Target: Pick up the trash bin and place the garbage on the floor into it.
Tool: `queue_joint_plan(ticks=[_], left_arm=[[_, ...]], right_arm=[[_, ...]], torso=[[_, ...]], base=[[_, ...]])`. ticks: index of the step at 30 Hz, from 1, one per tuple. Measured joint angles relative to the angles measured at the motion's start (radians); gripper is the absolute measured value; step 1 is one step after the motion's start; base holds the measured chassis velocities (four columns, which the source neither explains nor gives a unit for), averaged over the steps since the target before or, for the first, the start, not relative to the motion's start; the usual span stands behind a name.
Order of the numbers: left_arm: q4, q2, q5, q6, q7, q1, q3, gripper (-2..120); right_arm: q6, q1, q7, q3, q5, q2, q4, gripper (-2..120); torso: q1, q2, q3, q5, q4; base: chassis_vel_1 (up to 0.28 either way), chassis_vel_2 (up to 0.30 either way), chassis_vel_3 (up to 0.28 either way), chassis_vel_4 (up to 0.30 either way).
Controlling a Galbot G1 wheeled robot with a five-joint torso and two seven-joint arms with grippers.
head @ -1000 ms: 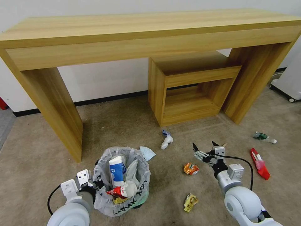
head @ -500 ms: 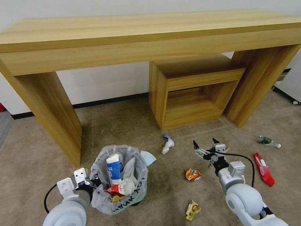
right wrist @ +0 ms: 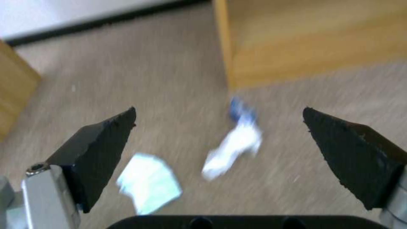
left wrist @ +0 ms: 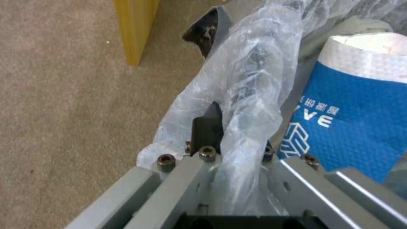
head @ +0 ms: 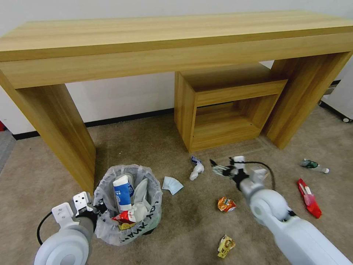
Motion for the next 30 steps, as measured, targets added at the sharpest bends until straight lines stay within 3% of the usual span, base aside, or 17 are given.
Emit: queue_joint_plan(ticks=[3,5,14,30], left_arm=[[0.009,0.003,-0.002,-0.006,-0.001,-0.002,-0.010,1],[0.018,0.001,-0.006,-0.011,-0.001,-0.003,-0.019,1],[0.042,-0.002,-0.008,-0.022,-0.001,0.001,-0.029,1],[0.069,0.001,0.002,-0.034,0.001,-0.006,-0.009,1]], right_arm=[[-0.022,0.091,0.040,-0.081,0.042,0.055,-0.091,100],[-0.027,0.180,0.066,-0.146,0.052,0.144,-0.182,100],[-0.063,0.310,0.155,-0.242,0.035,0.349,-0.388,100],[-0.080,0.359,0.237,-0.232,-0.012,0.540,-0.661,100]], torso=[[0.000,0.000,0.000,0.0000,-0.0004],[0.000,0.000,0.000,0.0000,-0.0002],[0.000,0.000,0.000,0.0001,-0.0001],[0.000,0.000,0.000,0.0001,-0.0002]], base=[[0.000,0.000,0.000,0.000],[0.000,0.000,0.000,0.000],[0.000,0.000,0.000,0.000],[0.000,0.000,0.000,0.000]])
